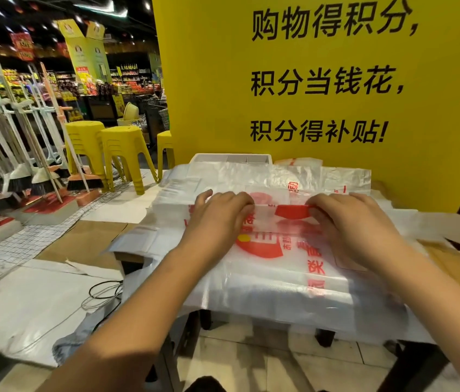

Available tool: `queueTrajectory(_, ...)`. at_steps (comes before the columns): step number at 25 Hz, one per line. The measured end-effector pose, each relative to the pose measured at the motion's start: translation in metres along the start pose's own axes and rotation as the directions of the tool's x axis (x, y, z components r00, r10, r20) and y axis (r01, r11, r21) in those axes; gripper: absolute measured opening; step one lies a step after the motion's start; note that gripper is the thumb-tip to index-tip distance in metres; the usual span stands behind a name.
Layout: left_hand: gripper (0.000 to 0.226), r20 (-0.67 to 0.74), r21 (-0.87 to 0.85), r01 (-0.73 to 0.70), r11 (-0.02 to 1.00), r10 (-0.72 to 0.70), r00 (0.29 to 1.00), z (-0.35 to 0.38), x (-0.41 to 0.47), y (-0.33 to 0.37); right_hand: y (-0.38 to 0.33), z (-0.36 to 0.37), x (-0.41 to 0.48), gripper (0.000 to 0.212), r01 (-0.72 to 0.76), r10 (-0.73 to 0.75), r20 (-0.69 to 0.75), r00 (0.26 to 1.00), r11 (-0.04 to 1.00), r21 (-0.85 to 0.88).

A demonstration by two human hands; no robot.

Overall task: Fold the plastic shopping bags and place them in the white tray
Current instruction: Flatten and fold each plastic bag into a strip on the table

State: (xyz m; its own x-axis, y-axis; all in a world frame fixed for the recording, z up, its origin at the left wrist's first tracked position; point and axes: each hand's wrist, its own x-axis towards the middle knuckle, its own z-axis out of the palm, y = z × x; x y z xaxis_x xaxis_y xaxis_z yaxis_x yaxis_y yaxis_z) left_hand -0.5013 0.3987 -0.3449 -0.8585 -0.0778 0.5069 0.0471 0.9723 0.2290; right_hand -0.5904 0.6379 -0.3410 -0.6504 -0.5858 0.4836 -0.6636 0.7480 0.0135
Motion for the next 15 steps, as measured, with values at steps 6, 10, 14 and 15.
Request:
queueTrajectory(6, 0.039, 0.216, 0.083, 0.059, 0.995, -0.076, 0.973, 0.006, 0.011, -0.013, -0.007, 0.018, 0.006, 0.045, -0.134, 0.141, 0.231, 0.963, 0.99, -0.047)
queueTrajectory(10, 0.042, 0.304, 0.034, 0.041, 0.999, -0.049, 0.951, 0.01, 0.003, -0.017, -0.01, 0.016, 0.006, 0.045, -0.135, 0.127, 0.222, 0.967, 0.991, 0.022)
queueTrajectory(14, 0.047, 0.38, 0.017, 0.037, 0.999, -0.041, 0.924, 0.015, -0.001, -0.005, -0.045, 0.019, 0.003, 0.05, -0.04, -0.009, 0.248, 0.969, 0.981, 0.191)
queueTrajectory(15, 0.05, 0.421, 0.026, 0.044, 0.999, -0.051, 0.906, 0.016, -0.002, -0.001, -0.054, 0.021, 0.001, 0.052, -0.045, -0.028, 0.313, 0.95, 0.974, 0.222)
